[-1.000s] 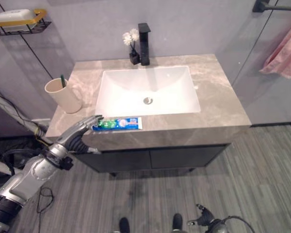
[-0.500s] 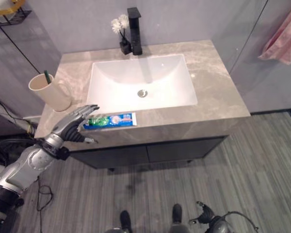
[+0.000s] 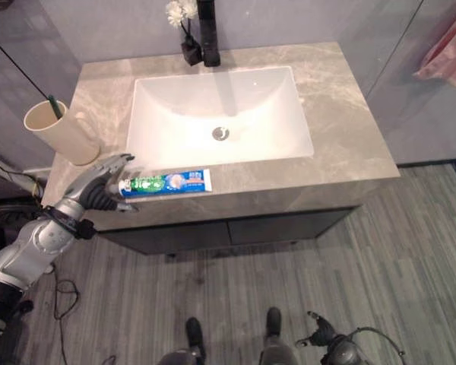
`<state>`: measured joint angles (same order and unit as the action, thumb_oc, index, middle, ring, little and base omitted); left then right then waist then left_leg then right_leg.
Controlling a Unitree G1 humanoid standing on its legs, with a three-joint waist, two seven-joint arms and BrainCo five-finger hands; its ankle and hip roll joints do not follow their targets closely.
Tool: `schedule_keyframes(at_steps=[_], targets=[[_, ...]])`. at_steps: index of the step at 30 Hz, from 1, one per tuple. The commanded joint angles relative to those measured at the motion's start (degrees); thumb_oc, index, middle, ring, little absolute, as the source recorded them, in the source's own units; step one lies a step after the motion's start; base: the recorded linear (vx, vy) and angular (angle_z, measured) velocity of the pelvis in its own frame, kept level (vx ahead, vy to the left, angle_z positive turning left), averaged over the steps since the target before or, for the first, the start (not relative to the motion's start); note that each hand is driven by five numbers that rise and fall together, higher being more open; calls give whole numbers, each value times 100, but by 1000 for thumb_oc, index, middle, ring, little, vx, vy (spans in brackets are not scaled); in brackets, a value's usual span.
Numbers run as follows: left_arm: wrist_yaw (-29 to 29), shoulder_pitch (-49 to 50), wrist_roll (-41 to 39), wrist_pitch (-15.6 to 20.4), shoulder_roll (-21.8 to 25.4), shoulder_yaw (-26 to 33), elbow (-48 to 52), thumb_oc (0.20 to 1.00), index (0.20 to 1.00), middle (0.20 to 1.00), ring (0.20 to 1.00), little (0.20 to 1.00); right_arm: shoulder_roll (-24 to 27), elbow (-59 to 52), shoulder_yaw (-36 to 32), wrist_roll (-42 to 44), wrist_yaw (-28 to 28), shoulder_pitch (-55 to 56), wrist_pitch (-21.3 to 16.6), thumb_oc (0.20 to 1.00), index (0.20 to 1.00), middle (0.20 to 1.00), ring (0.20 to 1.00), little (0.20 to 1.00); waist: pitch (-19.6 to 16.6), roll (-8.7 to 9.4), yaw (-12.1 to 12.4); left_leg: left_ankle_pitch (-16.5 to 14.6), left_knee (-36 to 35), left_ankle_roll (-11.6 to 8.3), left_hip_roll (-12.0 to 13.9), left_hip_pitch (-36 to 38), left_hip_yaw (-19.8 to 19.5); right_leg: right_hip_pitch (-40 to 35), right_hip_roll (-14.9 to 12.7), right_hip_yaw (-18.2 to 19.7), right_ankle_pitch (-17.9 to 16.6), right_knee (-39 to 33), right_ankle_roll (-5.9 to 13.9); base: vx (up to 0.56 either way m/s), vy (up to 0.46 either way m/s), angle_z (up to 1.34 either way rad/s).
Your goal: Put brush and paste in cup on sink, flatten towel.
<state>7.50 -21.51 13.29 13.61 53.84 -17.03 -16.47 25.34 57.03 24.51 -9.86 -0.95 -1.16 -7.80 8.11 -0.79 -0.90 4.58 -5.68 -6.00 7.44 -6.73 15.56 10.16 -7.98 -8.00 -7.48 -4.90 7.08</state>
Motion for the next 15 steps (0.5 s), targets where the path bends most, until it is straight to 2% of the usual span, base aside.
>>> schedule_keyframes(at_steps=[1, 3, 7, 9, 10, 15], targets=[[315, -432, -457, 77, 269, 256, -156, 1000, 1000, 1000, 1000, 1000, 60, -136, 279, 66, 21, -137, -105, 1000, 1000, 1000, 1000, 1000, -77, 281, -18, 104, 68, -80, -46, -140, -368, 146, -603, 294, -760, -10, 654, 0, 0, 0], [304, -388, -582, 84, 235, 294, -142, 1000, 1000, 1000, 1000, 1000, 57, -117, 290, 65, 22, -128, -108, 1000, 1000, 1000, 1000, 1000, -74, 288, -14, 100, 68, -81, -44, -128, -365, 138, -604, 303, -756, -10, 651, 0, 0, 0], [115, -170, -1703, 108, -90, 436, -168, 1000, 1000, 1000, 1000, 1000, 5, 37, 321, 53, 49, -110, -64, 1000, 1000, 1000, 1000, 1000, -81, 290, -7, 90, 68, -83, -41, -75, -357, 111, -607, 310, -735, -10, 635, 34, 5, 0], [111, -169, -1710, 110, -89, 437, -169, 1000, 1000, 1000, 1000, 1000, 7, 38, 322, 53, 49, -109, -65, 1000, 1000, 1000, 1000, 1000, -81, 287, -8, 89, 68, -83, -40, -73, -356, 109, -606, 310, -735, -10, 635, 0, 0, 0], [-16, -134, -2108, 120, -168, 445, -159, 1000, 1000, 1000, 1000, 1000, -5, 55, 344, 41, 71, -109, -56, 1000, 1000, 1000, 1000, 1000, -89, 285, 1, 94, 68, -93, -33, -52, -354, 88, -606, 304, -716, -10, 625, 0, 0, 0], [-189, -105, -2446, 121, -198, 381, -92, 1000, 1000, 1000, 1000, 1000, 30, 20, 369, 18, 100, -81, -58, 1000, 1000, 1000, 1000, 1000, -104, 275, 1, 91, 68, -110, -16, -12, -363, 53, -602, 274, -693, -10, 622, 23, -3, -1]])
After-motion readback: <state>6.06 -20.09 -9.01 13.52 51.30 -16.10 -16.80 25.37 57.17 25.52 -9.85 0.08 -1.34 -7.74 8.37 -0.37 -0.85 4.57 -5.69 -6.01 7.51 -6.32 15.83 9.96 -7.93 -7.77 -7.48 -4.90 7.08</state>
